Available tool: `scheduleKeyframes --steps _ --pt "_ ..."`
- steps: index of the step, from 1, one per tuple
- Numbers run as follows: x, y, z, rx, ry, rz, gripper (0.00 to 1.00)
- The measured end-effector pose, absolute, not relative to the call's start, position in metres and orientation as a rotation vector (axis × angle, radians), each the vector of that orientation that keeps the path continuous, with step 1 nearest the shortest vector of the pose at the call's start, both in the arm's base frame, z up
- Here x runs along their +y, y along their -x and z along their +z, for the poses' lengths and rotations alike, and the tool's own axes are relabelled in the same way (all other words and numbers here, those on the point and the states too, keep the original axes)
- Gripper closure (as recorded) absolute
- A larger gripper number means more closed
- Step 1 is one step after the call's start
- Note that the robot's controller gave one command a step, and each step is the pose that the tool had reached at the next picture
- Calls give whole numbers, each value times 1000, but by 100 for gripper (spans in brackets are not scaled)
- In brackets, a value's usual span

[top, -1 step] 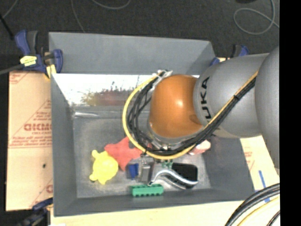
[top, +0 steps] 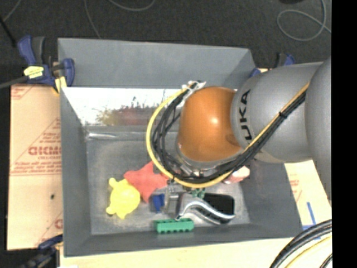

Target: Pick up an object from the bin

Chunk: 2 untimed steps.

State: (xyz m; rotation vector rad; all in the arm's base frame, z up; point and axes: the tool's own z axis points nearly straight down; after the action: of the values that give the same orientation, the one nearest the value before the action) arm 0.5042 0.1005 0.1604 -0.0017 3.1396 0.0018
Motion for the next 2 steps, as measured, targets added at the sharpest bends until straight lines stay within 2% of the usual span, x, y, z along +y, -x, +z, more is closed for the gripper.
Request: scheduleKeyframes --steps 1,2 --pt "89 -534 110 3134 186 0 0" --pt "88 -551 105 3125 341 0 0"
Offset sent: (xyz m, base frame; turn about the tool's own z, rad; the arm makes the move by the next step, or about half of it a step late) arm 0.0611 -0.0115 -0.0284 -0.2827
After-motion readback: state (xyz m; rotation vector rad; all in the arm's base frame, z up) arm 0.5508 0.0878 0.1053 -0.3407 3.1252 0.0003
